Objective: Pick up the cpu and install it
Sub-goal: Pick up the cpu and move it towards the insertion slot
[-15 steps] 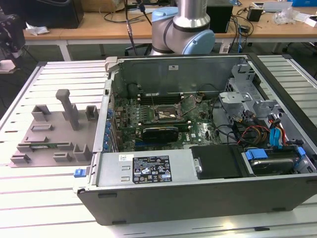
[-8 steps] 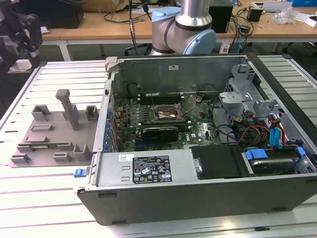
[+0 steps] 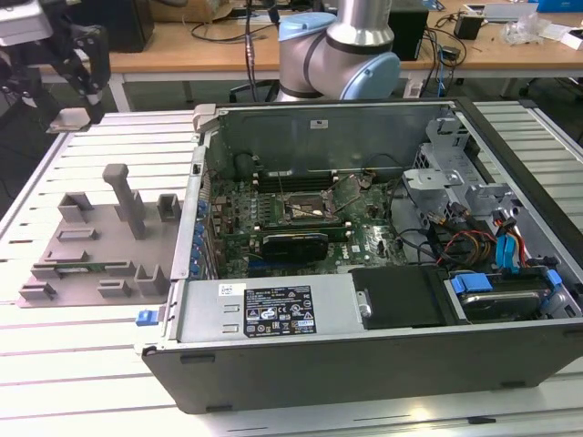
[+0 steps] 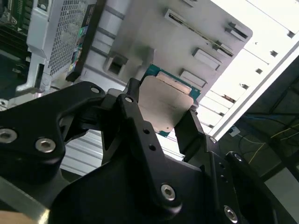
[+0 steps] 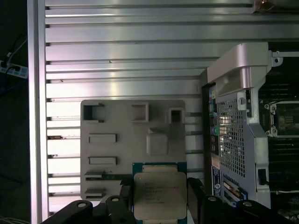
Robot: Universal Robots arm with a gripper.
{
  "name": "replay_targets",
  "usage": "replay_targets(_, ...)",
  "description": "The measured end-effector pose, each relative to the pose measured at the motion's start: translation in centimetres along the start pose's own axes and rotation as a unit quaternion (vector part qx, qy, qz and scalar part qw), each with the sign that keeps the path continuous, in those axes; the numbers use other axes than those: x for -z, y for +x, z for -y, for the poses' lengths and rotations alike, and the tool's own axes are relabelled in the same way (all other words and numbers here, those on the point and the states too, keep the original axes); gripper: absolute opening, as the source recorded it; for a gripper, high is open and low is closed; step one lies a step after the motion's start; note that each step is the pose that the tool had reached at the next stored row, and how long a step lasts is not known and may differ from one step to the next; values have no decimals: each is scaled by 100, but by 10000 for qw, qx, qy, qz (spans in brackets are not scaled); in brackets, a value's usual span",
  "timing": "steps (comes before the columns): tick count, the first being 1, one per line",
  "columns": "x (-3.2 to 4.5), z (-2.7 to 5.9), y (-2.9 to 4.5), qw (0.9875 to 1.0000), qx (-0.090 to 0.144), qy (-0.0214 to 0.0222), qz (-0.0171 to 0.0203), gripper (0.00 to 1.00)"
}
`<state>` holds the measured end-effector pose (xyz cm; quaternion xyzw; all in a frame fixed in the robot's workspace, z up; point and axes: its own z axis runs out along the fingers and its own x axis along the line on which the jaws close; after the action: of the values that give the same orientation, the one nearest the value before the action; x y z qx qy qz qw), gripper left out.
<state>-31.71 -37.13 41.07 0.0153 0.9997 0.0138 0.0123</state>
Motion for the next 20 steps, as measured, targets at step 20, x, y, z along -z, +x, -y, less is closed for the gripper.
replay_targets(20, -24, -30, -981, 10000, -1, 0, 0, 55)
